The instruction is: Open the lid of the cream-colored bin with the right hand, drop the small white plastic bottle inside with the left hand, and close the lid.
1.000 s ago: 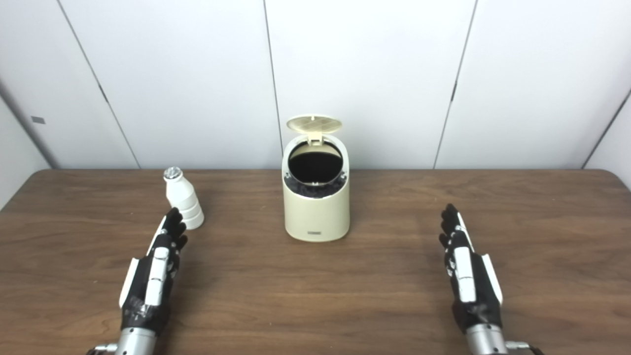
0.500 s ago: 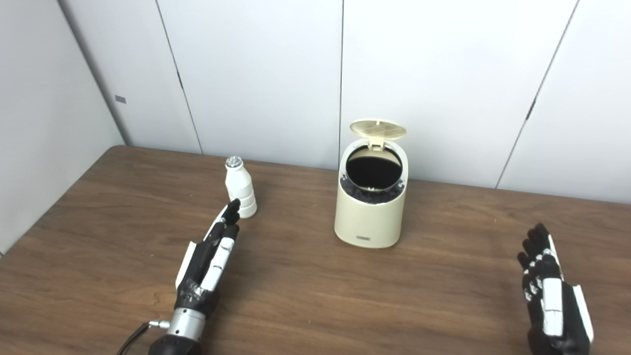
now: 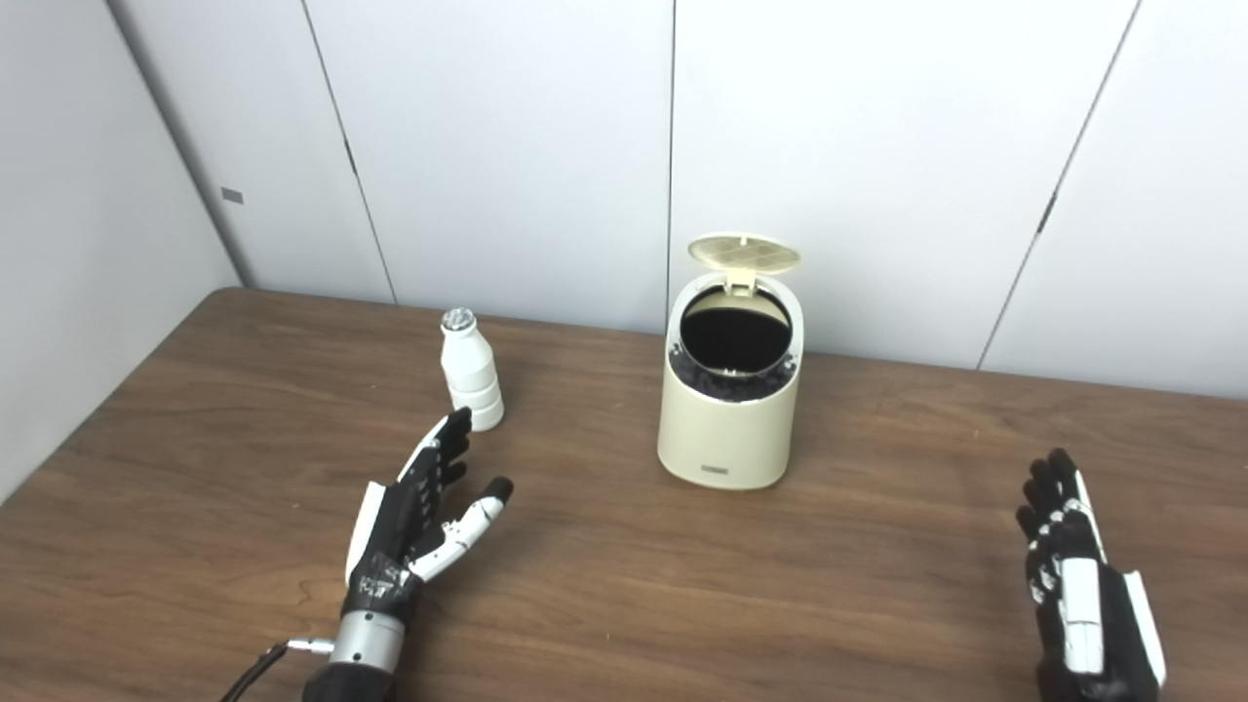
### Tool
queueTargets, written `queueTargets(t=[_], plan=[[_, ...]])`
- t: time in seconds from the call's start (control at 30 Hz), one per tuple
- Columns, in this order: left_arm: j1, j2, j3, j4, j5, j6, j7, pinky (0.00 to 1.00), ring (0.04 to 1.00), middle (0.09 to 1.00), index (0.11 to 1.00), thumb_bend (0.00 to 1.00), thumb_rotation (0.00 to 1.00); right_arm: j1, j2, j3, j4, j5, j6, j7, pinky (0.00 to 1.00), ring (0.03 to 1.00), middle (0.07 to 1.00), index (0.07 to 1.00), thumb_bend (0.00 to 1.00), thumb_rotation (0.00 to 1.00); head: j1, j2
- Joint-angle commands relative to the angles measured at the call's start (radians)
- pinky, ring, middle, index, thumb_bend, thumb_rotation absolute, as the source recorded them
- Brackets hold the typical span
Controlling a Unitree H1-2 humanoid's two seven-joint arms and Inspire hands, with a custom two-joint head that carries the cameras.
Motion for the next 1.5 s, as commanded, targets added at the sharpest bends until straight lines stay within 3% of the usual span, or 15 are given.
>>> queueTargets(t=[0.0, 0.07, 0.2, 0.37, 0.6, 0.9, 1.17, 1.47], plan=[[-0.011, 0.016, 0.016, -0.047, 0.012, 0.01, 0.021, 0.89, 0.919, 0.924, 0.922, 0.72, 0.3, 0.031, 0.029, 0.012, 0.018, 0.003, -0.011, -0.005, 1.0, 0.994, 0.984, 0.988, 0.57, 0.97, -0.001, 0.001], [-0.024, 0.022, 0.03, -0.054, 0.008, 0.008, 0.026, 0.87, 0.913, 0.922, 0.917, 0.74, 0.24, 0.032, 0.034, 0.013, 0.018, 0.011, -0.007, -0.002, 1.0, 0.999, 0.992, 0.994, 0.57, 0.97, -0.004, 0.003], [-0.053, 0.049, 0.056, -0.066, 0.013, 0.027, 0.03, 0.89, 0.912, 0.925, 0.922, 0.75, 0.19, 0.031, 0.044, 0.015, 0.019, 0.0, -0.011, -0.01, 1.0, 1.0, 0.993, 0.987, 0.58, 0.96, -0.011, 0.0], [-0.095, 0.103, 0.072, -0.062, 0.041, 0.042, 0.031, 0.87, 0.893, 0.908, 0.912, 0.76, 0.18, 0.031, 0.048, 0.014, 0.027, 0.001, -0.022, -0.004, 1.0, 1.0, 0.995, 0.989, 0.57, 0.97, -0.013, -0.001], [-0.14, 0.136, 0.088, -0.078, 0.073, 0.101, 0.041, 0.82, 0.873, 0.891, 0.896, 0.77, 0.16, 0.03, 0.058, 0.012, 0.03, 0.005, -0.009, -0.01, 1.0, 1.0, 0.992, 0.98, 0.62, 0.94, -0.015, 0.002], [-0.232, 0.161, 0.108, 0.05, 0.039, 0.081, 0.063, 0.76, 0.818, 0.851, 0.861, 0.8, 0.14, 0.02, 0.058, 0.011, 0.047, -0.003, -0.01, -0.012, 1.0, 0.997, 0.986, 0.976, 0.6, 0.93, -0.021, 0.005], [-0.312, 0.184, 0.072, 0.179, 0.05, 0.07, 0.058, 0.79, 0.842, 0.865, 0.873, 0.84, 0.14, 0.017, 0.062, 0.011, 0.046, -0.003, -0.001, -0.012, 1.0, 0.994, 0.981, 0.972, 0.61, 0.88, -0.029, 0.008], [-0.392, 0.211, 0.017, 0.288, 0.12, 0.092, 0.077, 0.79, 0.838, 0.855, 0.849, 0.87, 0.17, 0.022, 0.065, 0.016, 0.036, -0.019, 0.015, -0.016, 1.0, 0.99, 0.979, 0.978, 0.58, 0.91, -0.044, 0.014]])
